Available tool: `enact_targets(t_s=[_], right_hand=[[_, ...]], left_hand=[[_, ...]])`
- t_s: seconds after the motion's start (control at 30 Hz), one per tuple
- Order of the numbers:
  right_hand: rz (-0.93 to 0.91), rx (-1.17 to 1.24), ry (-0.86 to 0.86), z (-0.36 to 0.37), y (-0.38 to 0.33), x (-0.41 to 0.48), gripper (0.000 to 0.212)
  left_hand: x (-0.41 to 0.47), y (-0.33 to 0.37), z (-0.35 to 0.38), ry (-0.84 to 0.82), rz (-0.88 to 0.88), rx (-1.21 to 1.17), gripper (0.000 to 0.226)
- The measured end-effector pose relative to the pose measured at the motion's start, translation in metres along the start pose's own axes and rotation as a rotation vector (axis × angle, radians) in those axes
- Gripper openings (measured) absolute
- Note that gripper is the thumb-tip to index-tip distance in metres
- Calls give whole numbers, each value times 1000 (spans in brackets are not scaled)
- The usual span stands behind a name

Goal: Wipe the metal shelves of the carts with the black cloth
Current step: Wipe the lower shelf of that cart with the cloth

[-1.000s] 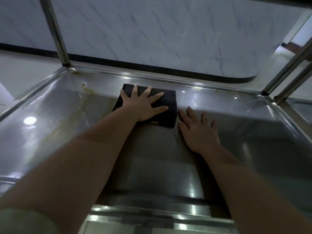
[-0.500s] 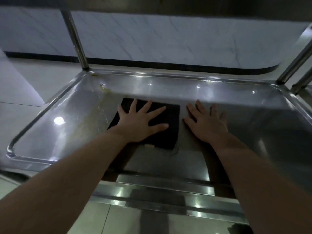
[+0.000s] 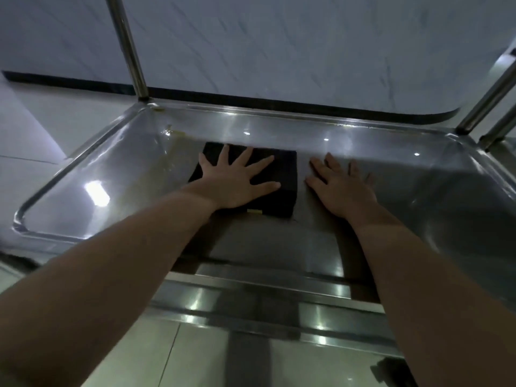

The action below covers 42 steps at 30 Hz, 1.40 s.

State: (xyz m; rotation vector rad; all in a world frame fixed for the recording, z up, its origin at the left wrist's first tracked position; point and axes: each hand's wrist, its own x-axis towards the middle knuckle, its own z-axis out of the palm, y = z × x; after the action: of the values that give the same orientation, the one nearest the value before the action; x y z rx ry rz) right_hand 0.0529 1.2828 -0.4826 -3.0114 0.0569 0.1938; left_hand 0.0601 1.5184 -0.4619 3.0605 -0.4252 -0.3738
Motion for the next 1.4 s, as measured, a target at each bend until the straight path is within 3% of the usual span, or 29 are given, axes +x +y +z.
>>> enact_targets(t_s=[0.23,0.43,0.63,0.83,1.17,1.27,1.4], right_hand=[[-6,8,19,4,-6,-3,61],[-23,-5,22,4,-7,-4,61],[-150,-45,-69,-2,21,-32,62],[0,-48,-46,-8,80,-59,62],[4,-56,10,-1,84,-58,56],[1,-27,6,-3,85,-59,58],[-15,-13,0,-4,86,-60,62]], left_hand=[[-104,-1,27,-29,-7,17,83],[-67,7,22,34,-1,-7,79],[-20,7,9,70,-24,-28,77],[-26,15,8,49,-22,-25,78],[-72,127,30,2,28,-7,81],[-87,116,36,32,1,-11,83],[-105,49,34,36,-47,-23,90]])
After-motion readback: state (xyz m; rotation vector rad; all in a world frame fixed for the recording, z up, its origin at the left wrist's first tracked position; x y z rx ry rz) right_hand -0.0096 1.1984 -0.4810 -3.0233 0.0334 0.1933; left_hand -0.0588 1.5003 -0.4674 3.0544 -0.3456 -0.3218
